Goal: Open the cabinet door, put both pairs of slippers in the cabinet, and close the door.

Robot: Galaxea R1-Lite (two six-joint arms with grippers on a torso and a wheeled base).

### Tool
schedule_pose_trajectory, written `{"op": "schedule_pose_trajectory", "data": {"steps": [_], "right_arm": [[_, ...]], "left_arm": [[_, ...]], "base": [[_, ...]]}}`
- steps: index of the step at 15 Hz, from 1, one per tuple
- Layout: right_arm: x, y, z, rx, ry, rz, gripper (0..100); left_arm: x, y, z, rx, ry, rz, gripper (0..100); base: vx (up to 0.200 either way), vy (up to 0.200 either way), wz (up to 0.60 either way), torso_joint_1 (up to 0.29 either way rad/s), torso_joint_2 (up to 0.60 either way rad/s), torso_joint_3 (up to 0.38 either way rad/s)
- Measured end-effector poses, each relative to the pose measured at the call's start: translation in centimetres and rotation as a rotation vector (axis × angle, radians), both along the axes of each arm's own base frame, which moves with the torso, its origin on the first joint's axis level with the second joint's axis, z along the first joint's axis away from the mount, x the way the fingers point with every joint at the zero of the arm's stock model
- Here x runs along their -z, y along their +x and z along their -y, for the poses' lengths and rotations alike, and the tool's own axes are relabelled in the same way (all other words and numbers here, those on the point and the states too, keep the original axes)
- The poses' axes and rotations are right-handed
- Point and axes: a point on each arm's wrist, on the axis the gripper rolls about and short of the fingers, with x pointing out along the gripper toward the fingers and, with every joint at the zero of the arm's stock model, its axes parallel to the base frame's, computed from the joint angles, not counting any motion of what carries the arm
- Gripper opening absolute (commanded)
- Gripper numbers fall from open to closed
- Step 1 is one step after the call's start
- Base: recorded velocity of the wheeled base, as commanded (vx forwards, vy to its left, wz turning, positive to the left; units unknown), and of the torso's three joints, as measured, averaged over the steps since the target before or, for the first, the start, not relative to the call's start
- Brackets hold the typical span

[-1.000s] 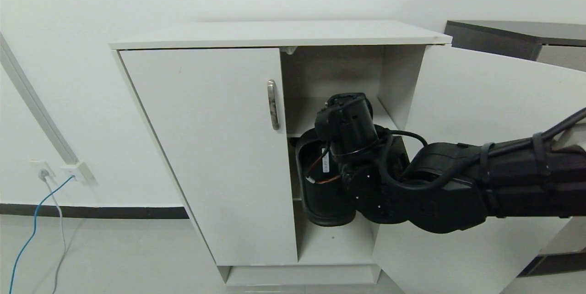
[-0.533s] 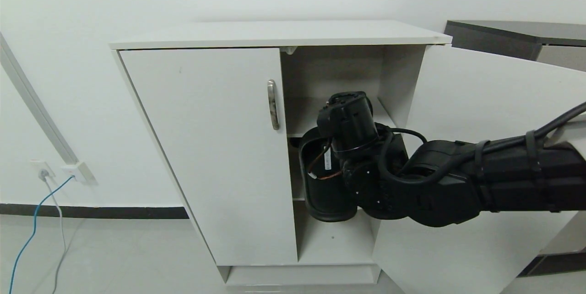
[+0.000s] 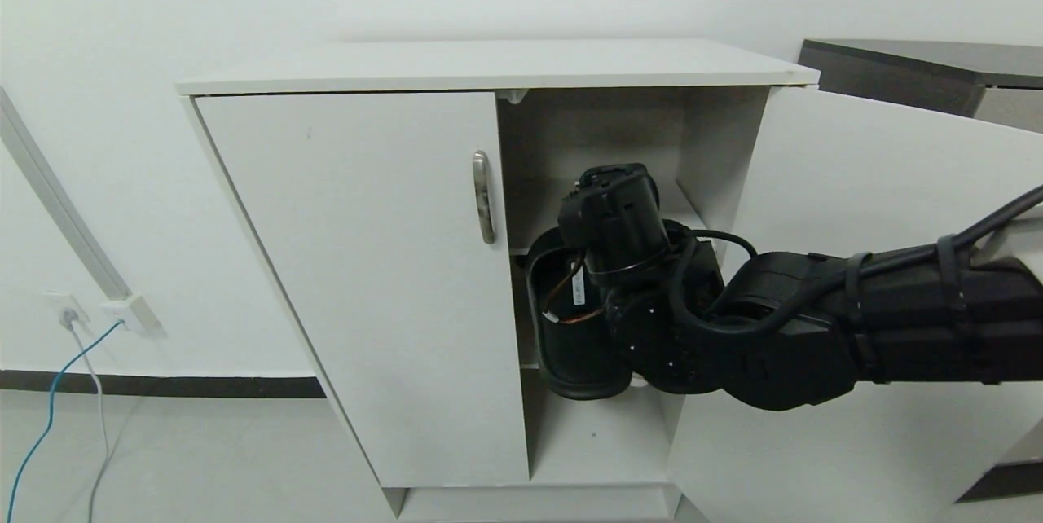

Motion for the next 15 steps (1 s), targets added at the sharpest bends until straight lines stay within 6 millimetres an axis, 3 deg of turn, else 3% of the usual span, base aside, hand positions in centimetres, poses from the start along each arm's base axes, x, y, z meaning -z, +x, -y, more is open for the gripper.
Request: {"op": "schedule_pose_trajectory", "data": {"steps": [10,15], "right_arm": [[0.0,1.4,0.5,0.014,0.021,0.015,0],[0.0,3.8,0.5,0.019,0.041,0.024,0]], "left_arm": [[0.0,0.0,0.0,-0.004,0.0,0.0,0],[0.0,0.0,0.0,-0.005,0.0,0.0,0]], "base": [[0.02,0.0,0.0,0.001,0.0,0.0],[0.0,0.0,0.0,0.0,0.0,0.0]]}}
